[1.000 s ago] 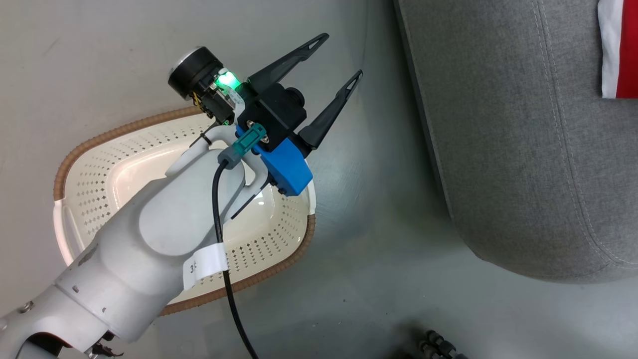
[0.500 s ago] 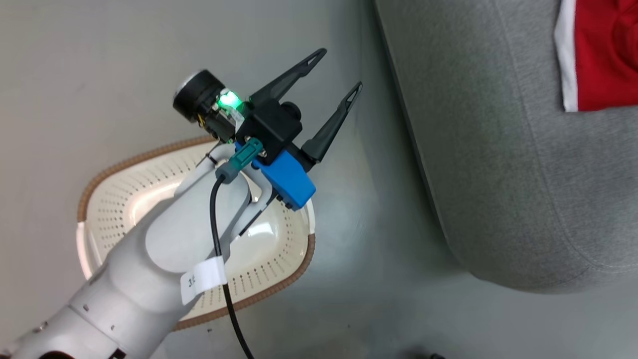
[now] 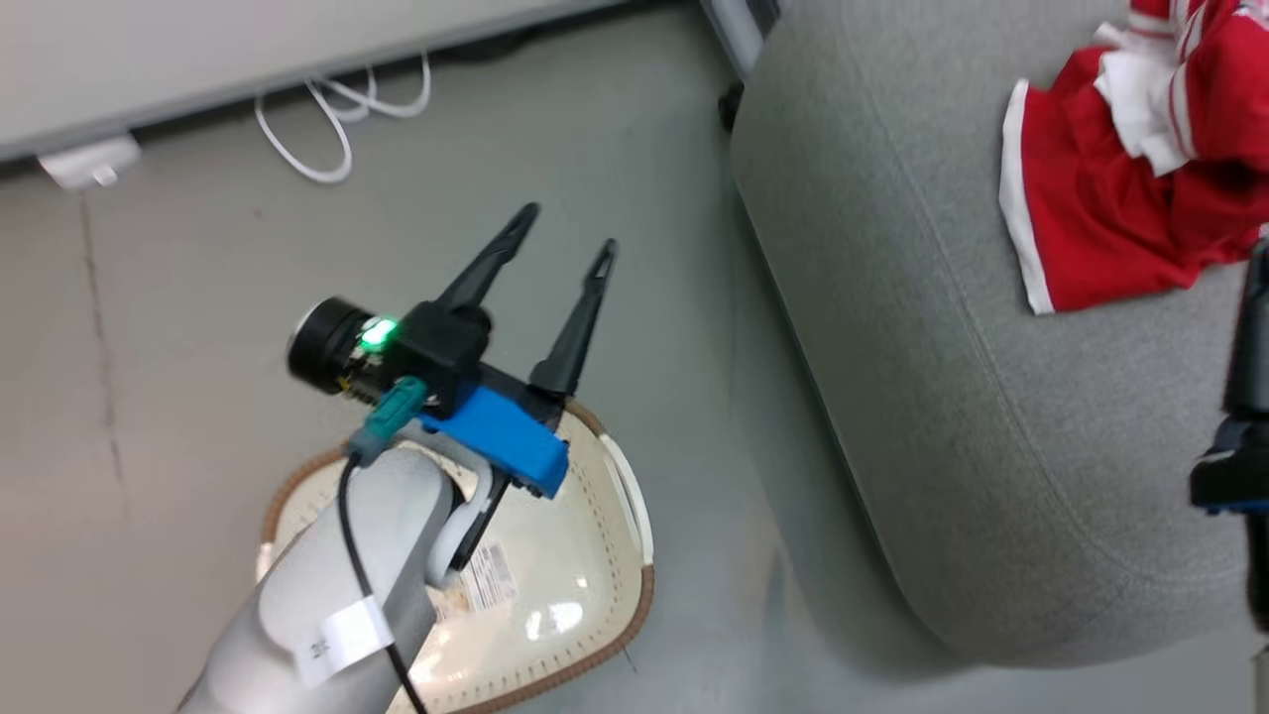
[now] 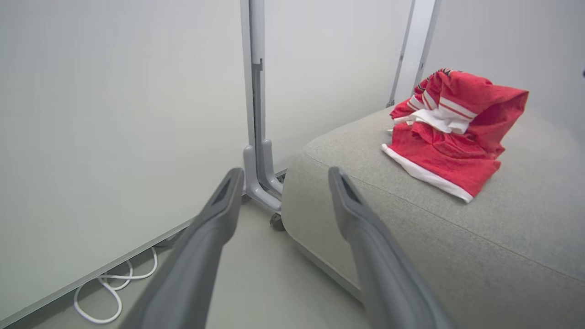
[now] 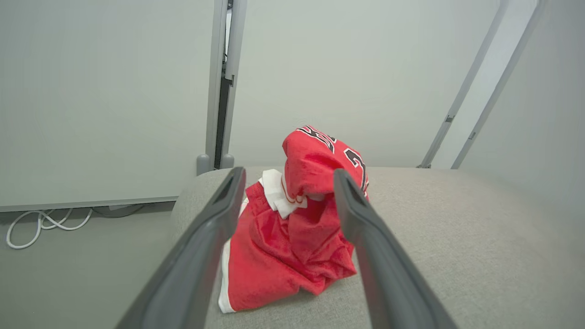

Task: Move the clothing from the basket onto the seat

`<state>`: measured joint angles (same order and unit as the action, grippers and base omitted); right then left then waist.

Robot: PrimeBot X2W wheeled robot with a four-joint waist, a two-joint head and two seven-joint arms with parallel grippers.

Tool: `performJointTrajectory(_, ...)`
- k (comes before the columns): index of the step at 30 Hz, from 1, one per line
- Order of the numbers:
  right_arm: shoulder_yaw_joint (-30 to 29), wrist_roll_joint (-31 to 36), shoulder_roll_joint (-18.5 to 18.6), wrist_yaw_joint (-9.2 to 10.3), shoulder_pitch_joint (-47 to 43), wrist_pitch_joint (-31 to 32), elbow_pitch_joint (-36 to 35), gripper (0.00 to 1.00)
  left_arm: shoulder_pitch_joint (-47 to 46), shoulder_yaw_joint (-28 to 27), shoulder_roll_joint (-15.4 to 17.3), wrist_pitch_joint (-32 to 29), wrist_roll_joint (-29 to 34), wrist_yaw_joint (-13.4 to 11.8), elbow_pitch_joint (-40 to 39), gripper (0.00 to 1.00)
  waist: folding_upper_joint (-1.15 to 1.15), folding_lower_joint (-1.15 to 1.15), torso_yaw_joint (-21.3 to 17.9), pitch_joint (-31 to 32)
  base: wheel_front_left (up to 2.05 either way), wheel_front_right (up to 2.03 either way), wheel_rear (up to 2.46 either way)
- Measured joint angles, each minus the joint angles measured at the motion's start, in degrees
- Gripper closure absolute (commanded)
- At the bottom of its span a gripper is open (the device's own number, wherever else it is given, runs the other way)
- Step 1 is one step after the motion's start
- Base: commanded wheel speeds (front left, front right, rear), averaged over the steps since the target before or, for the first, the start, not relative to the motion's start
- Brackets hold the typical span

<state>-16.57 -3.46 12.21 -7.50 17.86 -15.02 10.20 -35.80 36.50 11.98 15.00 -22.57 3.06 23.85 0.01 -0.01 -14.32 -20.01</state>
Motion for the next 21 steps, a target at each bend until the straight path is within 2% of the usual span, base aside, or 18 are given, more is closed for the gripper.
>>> performJointTrajectory(8, 6.6, -0.4, -2.1, 0.01, -4.7, 0.0, -4.5, 0.00, 8.6, -11.7, -1.4, 0.1, 3.8, -1.5, -5.6, 0.00, 0.00, -0.01, 3.4, 6.8, 0.00, 0.00, 0.00)
performJointTrajectory(21, 13.4, -0.3, -4.7, 0.00, -8.2, 0.0, -5.2, 0.00, 19.7, -25.5, -4.3, 0.1, 8.8, 0.6, -7.8, 0.00, 0.00, 0.00, 10.9, 14.1, 0.00, 0.00, 0.00)
